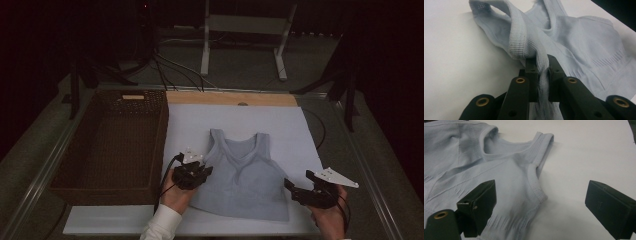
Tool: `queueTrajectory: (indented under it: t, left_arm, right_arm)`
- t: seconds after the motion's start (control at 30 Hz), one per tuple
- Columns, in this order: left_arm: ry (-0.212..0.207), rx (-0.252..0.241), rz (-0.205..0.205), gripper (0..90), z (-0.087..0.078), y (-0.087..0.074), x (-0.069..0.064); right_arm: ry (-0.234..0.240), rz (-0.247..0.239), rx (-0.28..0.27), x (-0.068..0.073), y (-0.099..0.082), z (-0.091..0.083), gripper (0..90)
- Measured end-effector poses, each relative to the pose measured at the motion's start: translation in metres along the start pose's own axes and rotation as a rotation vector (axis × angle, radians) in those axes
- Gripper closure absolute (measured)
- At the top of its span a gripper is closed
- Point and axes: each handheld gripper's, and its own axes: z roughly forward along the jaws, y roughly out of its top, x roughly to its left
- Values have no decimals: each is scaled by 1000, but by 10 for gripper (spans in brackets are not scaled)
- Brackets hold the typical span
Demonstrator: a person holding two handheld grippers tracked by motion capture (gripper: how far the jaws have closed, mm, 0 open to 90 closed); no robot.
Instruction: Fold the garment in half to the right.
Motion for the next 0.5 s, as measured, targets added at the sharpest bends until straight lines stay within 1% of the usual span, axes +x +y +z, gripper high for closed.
queueTrajectory:
  t: [0.13, 0.3, 0.43, 0.5]
  left_arm:
    - [-2, 0, 10, 829, 1, 4, -2]
    - [-11, 6, 33, 829, 3, 11, -9]
    - [-18, 6, 43, 828, 5, 15, -13]
    - [-18, 6, 43, 828, 5, 15, -13]
  right_arm:
    - [-1, 2, -2, 0, 0, 0, 98]
    - [-2, 6, -4, -1, 0, 0, 98]
    - [-1, 5, -4, -1, 0, 0, 98]
    - [-1, 4, -4, -1, 0, 0, 98]
